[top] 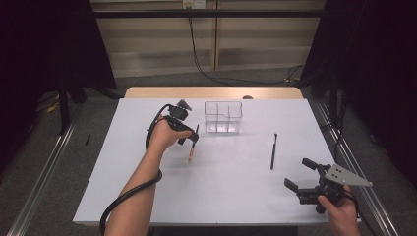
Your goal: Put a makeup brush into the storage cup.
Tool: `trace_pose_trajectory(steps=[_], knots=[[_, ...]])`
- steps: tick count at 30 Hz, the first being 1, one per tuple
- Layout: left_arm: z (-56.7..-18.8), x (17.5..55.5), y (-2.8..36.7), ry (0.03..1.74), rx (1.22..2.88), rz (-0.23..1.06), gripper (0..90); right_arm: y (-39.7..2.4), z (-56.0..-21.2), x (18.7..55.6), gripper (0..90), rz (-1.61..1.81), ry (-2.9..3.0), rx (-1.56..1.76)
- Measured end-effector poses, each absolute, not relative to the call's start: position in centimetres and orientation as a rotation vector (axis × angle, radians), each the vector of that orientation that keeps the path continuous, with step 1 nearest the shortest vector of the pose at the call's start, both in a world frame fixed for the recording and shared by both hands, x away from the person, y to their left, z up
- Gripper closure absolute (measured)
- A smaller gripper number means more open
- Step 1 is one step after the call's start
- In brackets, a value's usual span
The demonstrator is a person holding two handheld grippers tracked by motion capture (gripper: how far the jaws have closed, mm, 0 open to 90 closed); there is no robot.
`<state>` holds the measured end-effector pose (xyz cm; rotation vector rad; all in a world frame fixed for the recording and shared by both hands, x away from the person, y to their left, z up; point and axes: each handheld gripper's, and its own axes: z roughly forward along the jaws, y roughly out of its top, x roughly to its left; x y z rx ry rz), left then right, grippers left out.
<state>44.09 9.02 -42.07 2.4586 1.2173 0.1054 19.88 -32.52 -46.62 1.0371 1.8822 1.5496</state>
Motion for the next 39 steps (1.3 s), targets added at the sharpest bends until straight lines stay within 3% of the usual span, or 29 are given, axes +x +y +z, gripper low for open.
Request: trace_pose_trajectory(steps=[16,22,31,39], knots=[[-43.5,44.3,7.9,1.306,2.502,0.102,1.6,-32.6,-46.6,19.9,0.0,1.553,1.878,1.035],[-43.5,44.2,7.7,1.329,2.503,0.097,9.6,-32.6,-46.6,19.9,0.0,1.552,1.88,1.038],[-43.4,44.1,7.7,1.344,2.495,0.097,33.0,-32.6,-46.6,19.9,0.0,1.551,1.881,1.04],[-43.5,43.9,7.1,1.387,2.494,0.066,46.2,-32.6,-46.7,19.9,0.0,1.557,1.88,1.041]])
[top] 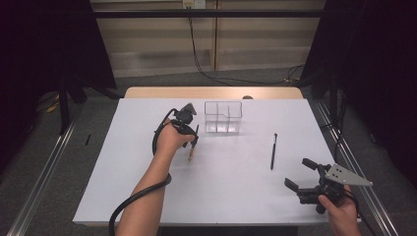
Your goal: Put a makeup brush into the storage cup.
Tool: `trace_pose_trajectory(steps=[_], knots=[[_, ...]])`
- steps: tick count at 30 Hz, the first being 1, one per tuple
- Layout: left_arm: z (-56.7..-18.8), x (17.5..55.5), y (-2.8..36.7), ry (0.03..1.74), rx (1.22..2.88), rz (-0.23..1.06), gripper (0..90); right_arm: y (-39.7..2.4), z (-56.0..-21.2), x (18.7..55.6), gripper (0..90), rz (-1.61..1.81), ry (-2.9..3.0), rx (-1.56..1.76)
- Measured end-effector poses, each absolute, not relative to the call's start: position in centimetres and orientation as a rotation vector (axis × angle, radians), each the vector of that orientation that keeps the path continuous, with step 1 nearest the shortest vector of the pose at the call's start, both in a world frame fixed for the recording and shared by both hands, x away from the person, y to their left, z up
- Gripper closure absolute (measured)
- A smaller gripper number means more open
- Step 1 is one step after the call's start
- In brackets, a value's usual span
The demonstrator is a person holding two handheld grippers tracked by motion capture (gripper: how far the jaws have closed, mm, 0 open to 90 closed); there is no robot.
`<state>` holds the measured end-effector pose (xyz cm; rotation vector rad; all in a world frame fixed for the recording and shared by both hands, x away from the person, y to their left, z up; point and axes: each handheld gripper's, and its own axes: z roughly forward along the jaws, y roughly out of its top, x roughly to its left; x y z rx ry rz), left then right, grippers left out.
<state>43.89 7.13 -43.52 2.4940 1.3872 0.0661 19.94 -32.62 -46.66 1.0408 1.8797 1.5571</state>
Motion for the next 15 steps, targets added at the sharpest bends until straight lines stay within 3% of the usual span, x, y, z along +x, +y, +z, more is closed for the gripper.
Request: trace_pose_trajectory(steps=[8,15], knots=[[-43.95,43.64,6.56,1.426,2.508,0.056,54.9,-32.74,-46.65,19.91,0.0,1.556,1.878,1.042],[-44.36,43.51,6.04,1.477,2.517,0.023,68.9,-32.74,-46.66,19.93,0.0,1.556,1.878,1.043]])
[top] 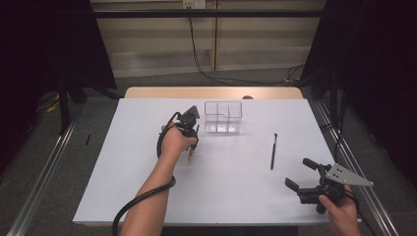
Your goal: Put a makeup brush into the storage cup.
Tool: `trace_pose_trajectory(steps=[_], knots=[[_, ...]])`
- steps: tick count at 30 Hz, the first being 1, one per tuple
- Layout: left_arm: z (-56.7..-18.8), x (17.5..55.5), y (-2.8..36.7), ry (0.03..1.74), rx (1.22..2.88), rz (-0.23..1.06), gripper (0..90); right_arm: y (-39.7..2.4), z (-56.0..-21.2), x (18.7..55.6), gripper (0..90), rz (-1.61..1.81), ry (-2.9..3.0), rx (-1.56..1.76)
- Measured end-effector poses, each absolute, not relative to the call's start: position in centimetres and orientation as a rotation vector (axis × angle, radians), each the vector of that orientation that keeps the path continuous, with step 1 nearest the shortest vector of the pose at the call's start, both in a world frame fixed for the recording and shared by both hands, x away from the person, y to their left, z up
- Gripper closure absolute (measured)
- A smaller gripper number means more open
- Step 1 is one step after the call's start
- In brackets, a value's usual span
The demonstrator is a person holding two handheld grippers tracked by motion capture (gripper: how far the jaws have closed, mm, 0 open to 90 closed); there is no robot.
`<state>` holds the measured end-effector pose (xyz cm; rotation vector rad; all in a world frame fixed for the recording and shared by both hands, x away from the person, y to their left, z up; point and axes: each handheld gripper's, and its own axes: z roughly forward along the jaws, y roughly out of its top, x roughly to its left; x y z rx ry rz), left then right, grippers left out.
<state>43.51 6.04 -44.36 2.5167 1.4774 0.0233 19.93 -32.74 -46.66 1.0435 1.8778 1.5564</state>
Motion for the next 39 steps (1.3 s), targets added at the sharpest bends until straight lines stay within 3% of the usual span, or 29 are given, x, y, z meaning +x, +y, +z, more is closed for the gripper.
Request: trace_pose_trajectory(steps=[17,39], knots=[[-44.66,43.58,5.16,1.565,2.552,0.075,83.4,-32.8,-46.67,19.92,0.0,1.555,1.874,1.047],[-44.8,43.54,5.39,1.606,2.512,0.063,83.6,-32.71,-46.63,19.88,0.0,1.553,1.879,1.043]])
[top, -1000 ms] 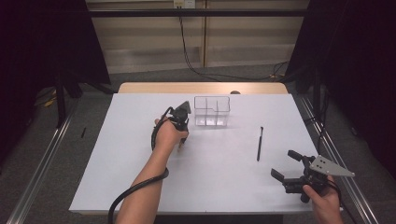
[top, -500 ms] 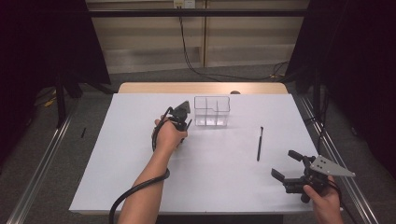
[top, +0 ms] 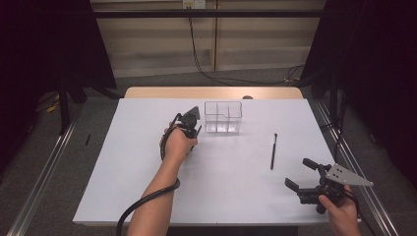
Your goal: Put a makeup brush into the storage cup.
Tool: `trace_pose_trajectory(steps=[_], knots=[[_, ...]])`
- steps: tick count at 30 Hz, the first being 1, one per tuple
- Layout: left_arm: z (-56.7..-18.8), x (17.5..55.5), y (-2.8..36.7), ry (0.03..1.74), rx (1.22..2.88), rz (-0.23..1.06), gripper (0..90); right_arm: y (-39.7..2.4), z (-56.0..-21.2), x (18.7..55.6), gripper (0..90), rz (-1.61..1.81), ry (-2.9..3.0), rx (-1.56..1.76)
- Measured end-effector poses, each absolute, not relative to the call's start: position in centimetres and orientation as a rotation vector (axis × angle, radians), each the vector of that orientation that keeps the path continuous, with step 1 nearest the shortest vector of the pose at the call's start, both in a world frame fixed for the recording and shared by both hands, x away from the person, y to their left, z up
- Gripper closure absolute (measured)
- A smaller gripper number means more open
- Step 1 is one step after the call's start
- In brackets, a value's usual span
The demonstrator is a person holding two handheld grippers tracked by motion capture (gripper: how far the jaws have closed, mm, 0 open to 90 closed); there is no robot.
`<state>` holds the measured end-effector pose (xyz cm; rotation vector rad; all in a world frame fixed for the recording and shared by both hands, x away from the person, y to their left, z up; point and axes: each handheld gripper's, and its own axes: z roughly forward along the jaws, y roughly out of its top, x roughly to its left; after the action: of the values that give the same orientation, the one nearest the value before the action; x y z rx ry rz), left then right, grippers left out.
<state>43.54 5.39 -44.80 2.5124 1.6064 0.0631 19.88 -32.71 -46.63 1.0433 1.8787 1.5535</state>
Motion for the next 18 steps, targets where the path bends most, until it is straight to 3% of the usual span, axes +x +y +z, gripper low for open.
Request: trace_pose_trajectory(steps=[18], knots=[[-43.7,43.1,7.1,1.574,2.507,-0.052,83.8,-32.7,-46.7,20.1,0.0,1.55,1.881,1.049]])
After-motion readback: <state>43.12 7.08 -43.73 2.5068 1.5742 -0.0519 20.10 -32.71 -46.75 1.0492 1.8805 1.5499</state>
